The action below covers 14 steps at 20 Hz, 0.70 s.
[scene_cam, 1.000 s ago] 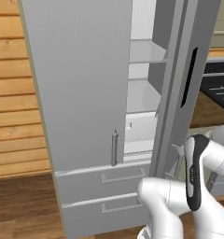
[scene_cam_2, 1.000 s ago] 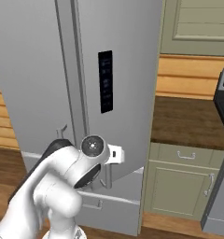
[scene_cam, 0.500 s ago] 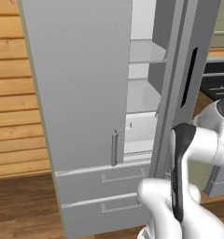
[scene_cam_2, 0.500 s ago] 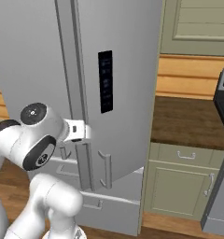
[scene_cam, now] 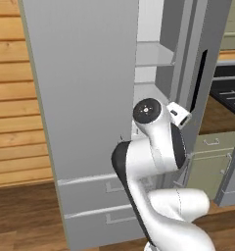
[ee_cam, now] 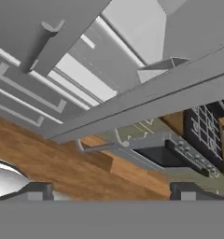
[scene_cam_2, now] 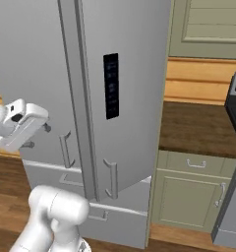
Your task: Take the strawberry from the fridge and place it on top of the pancake, located on the dining counter.
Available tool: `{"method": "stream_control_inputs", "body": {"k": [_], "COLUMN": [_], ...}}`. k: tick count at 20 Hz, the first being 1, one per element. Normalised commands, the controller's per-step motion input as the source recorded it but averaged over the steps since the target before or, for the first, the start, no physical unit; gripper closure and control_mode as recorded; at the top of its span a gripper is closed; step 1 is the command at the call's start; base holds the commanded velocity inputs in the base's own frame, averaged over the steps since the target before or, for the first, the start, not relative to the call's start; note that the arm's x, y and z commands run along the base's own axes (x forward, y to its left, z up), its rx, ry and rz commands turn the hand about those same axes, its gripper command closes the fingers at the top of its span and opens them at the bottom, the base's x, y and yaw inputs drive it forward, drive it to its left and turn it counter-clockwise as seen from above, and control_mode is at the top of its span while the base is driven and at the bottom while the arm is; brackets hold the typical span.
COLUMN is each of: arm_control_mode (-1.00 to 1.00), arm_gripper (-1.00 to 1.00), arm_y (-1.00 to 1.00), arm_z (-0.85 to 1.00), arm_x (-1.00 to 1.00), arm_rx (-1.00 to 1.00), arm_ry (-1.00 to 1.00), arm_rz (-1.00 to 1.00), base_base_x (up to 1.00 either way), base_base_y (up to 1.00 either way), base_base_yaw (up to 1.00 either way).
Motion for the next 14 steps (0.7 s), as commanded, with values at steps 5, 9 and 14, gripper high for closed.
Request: {"method": "stream_control_inputs", "body": {"k": [5, 9, 14], "arm_control_mode": [-1.00, -1.00, -1.00], "arm_gripper": [-1.00, -1.00, -1.00], "arm_y": [0.21, -0.39, -0.25], "arm_z": [0.12, -0.27, -0.18], "arm_x": [0.41, 0.66, 0.82], "arm_rx": [-0.39, -0.12, -0.10], "arm_ry": [0.40, 0.12, 0.00], "arm_rz": [-0.01, -0.12, 0.00], "base_base_x": [0.00, 0.00, 0.00], "base_base_y": [0.00, 0.00, 0.00], "base_base_yaw": [0.00, 0.00, 0.00]}}
